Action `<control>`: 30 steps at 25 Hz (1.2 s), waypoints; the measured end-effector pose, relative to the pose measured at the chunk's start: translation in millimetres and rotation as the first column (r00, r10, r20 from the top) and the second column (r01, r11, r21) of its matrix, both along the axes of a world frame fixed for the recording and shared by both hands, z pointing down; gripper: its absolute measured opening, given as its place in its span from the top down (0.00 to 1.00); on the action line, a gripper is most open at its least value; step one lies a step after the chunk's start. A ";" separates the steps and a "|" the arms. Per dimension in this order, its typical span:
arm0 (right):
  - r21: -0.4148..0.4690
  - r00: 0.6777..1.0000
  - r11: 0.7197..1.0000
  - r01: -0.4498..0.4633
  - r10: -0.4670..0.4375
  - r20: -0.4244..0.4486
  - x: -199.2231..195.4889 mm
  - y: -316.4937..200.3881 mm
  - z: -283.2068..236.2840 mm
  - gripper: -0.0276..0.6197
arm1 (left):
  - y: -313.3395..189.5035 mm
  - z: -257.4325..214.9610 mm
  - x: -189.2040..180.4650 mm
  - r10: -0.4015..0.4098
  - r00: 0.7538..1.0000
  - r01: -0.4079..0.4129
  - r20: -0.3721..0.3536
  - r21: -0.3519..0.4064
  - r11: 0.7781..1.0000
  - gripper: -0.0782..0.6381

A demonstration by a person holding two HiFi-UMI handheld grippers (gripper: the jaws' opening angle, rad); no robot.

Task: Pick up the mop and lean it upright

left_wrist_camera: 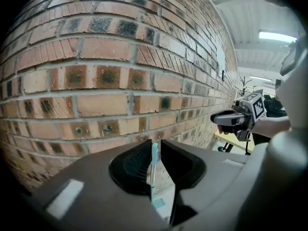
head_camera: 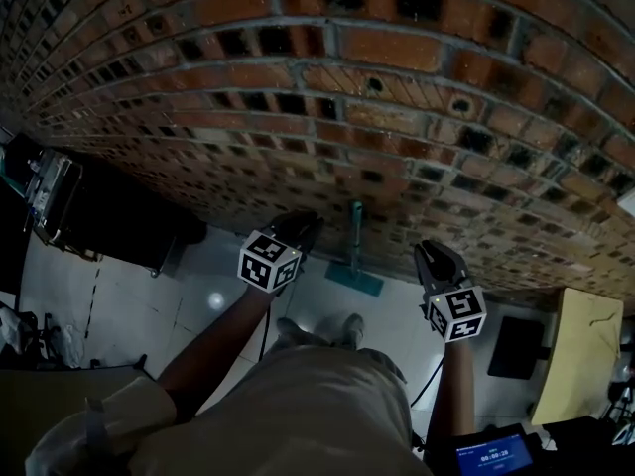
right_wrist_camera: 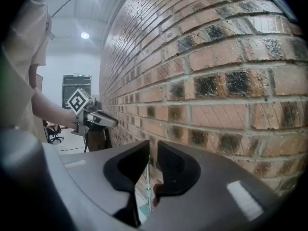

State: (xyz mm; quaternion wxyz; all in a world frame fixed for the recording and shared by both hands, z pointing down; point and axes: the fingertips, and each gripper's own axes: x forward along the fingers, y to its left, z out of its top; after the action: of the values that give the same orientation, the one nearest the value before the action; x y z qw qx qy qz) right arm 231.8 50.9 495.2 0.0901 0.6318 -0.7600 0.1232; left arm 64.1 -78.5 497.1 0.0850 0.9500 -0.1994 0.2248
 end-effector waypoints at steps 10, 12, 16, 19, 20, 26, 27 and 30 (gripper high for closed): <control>0.003 0.977 0.989 -0.151 0.149 0.152 17.6 14.9 15.1 0.86 | 3.1 8.7 -12.2 0.036 0.999 -0.036 -0.012 -0.008 0.999 0.78; 0.001 0.970 0.985 -0.172 0.170 0.171 13.1 13.4 15.5 0.86 | 1.6 10.3 -24.3 0.045 0.999 -0.046 -0.010 -0.011 0.999 0.79; -0.005 0.967 0.982 -0.189 0.187 0.173 -7.7 2.9 8.7 0.86 | -16.6 12.0 -55.3 0.047 0.999 -0.047 0.005 -0.010 0.999 0.79; -0.027 0.973 0.982 -0.187 0.189 0.134 -27.2 -6.6 9.0 0.86 | -28.8 11.6 -73.7 0.048 0.999 -0.048 -0.001 -0.029 0.998 0.79; -0.035 0.972 0.981 -0.191 0.194 0.128 -33.2 -8.3 10.8 0.86 | -29.0 11.5 -77.8 0.057 0.998 -0.057 -0.008 -0.041 0.998 0.79; -0.063 0.969 0.976 -0.207 0.213 0.123 -70.4 -23.2 17.1 0.86 | -38.8 7.4 -95.0 0.109 0.994 -0.110 -0.027 -0.052 0.993 0.79; -0.075 0.970 0.974 -0.212 0.219 0.102 -75.0 -24.8 18.4 0.87 | -40.8 7.1 -97.3 0.116 0.993 -0.117 -0.029 -0.052 0.992 0.79; -0.079 0.968 0.967 -0.240 0.245 0.060 -84.8 -29.0 16.1 0.94 | -44.1 9.1 -103.2 0.142 0.990 -0.143 -0.027 -0.058 0.988 0.79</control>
State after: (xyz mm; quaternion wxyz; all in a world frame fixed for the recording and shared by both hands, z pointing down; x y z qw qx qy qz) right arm 147.0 21.9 511.2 0.0701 0.7118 -0.6747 0.1821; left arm -39.2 -122.6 506.2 0.0992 0.9614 -0.1232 0.2252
